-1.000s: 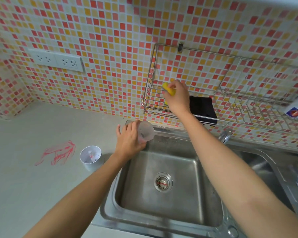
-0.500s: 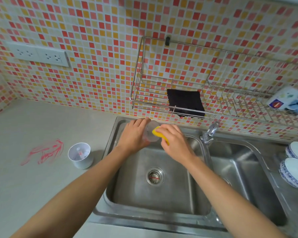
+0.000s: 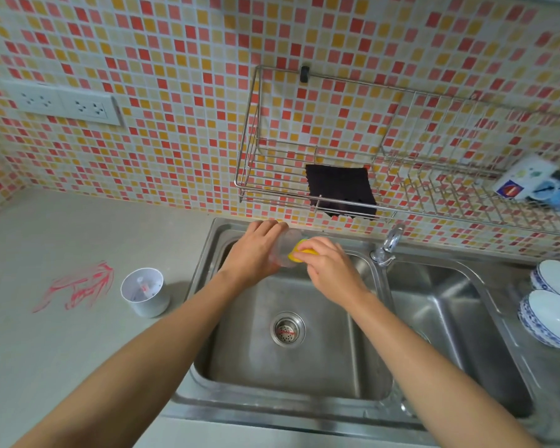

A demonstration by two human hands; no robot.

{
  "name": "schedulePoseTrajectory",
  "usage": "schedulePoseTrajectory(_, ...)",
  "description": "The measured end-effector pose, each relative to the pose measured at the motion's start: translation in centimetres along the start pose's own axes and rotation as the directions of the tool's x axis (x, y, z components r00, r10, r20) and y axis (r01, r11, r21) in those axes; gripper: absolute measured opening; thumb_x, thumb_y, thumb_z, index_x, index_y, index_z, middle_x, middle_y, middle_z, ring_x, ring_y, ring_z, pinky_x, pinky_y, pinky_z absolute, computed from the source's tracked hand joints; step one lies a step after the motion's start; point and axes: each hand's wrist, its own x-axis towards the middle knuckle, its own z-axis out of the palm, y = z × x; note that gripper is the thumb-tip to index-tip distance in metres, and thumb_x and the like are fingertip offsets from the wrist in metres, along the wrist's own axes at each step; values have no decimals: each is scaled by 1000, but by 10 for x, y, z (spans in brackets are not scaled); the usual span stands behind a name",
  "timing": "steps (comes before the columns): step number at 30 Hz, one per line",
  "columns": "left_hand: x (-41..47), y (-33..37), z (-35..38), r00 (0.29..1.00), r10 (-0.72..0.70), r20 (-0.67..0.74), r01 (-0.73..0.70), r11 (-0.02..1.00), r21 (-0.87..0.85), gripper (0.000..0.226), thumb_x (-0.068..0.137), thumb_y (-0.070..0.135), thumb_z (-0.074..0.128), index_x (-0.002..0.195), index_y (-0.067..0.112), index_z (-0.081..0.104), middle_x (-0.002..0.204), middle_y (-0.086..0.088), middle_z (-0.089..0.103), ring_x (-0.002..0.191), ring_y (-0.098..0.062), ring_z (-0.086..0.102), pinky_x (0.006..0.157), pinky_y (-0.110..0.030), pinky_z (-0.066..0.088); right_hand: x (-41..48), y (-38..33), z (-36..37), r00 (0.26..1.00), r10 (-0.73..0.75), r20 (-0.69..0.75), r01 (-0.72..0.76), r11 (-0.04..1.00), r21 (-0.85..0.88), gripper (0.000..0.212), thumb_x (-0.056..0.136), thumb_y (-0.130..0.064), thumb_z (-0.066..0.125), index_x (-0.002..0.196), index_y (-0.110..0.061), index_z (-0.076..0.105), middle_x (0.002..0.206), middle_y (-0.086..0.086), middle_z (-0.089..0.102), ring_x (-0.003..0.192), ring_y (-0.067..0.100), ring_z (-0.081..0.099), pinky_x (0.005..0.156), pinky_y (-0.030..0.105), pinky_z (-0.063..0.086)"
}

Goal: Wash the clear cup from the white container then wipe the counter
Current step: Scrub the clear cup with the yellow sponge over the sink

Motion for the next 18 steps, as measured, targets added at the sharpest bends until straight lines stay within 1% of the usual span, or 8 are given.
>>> schedulePoseTrajectory(2,2,1,-2,1000,-10,-3,10,1000,-16,80,69,33,82,137,15,44,134,-2,51,120,-26,45,96,-41,50,0,-4,2,999,33,-38,-32,999,40,40,73,7,62,102,-17,74,106,-1,66,103,19,53,86,30,44)
schedulePoseTrajectory(4,4,-2,-3,1000,-16,0,16,1000,-12,81,69,32,82,138,16,43,135,-2,51,120,-25,44,97,-41,49,-1,-19,6,985,163,-53,-145,956,255,37,75,9,62,101,-15,75,104,-1,68,99,16,56,91,20,42)
schedulePoseTrajectory(7,3,-7,-3,1000,-13,16,13,1000,-8,83,67,37,84,137,19,43,135,1,50,121,-23,44,97,-39,50,-3,-28,6,940,329,96,-332,806,490,34,78,6,63,103,-14,75,106,-5,68,97,9,59,91,10,41)
schedulePoseTrajectory(9,2,-9,-2,999,13,39,-13,1000,-4,82,66,39,83,135,19,44,136,1,50,122,-22,44,96,-38,50,-5,-20,2,974,207,87,-224,891,395,36,78,6,62,102,-16,76,106,-5,69,99,12,59,92,13,40)
schedulePoseTrajectory(11,3,-8,-1,997,25,68,-25,1000,1,82,66,36,83,135,20,43,137,1,49,123,-23,44,97,-39,49,-3,-5,-1,999,0,41,-6,989,150,38,73,7,63,99,-18,76,104,-3,68,103,19,58,91,26,42)
schedulePoseTrajectory(14,5,-5,1,997,22,70,-21,1000,-17,81,66,33,82,135,19,43,135,0,51,120,-24,45,95,-41,50,0,7,0,996,-92,-4,92,994,-60,38,69,7,67,97,-18,75,104,-1,68,105,24,59,87,36,45)
schedulePoseTrajectory(16,6,-5,0,997,14,76,-11,999,-41,79,67,33,82,135,18,44,135,0,51,120,-25,45,95,-40,49,-2,-4,5,999,1,-35,2,997,78,39,71,9,62,97,-16,76,103,-1,68,103,22,59,88,31,46)
schedulePoseTrajectory(18,6,-8,-1,997,8,75,-4,999,-52,80,67,36,82,135,19,44,136,1,50,122,-24,44,97,-39,48,-5,-16,9,985,172,27,-171,927,335,37,76,8,61,100,-15,76,105,-3,69,102,18,59,93,17,41)
